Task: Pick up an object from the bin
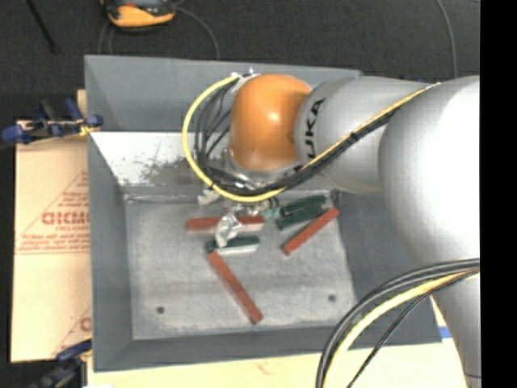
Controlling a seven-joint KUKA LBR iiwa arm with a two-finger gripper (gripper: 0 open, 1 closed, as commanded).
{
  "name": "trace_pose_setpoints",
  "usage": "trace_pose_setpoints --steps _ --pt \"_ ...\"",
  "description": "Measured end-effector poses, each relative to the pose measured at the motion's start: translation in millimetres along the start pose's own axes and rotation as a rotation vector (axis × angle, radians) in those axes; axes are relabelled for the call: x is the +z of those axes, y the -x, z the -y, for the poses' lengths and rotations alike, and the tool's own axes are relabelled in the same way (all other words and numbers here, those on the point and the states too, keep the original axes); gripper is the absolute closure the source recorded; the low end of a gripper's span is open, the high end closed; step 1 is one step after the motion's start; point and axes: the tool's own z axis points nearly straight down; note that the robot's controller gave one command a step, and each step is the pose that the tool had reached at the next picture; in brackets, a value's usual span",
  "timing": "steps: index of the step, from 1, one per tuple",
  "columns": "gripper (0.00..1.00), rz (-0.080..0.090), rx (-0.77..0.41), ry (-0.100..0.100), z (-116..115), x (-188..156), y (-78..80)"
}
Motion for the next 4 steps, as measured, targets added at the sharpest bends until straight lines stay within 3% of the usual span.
trace_pose_setpoints --steps 1,2,3,4 --pt "1.00 0.007 -0.001 0.001 3.8 -4.4 1.8" --pt "0.00 -0.012 -0.003 0.006 -3.0 3.1 -5.3" --pt "0.00 -0.014 -0.003 0.006 -3.4 3.2 -5.7" --pt "1.00 -0.018 -0.071 0.006 25.2 9.1 -10.5"
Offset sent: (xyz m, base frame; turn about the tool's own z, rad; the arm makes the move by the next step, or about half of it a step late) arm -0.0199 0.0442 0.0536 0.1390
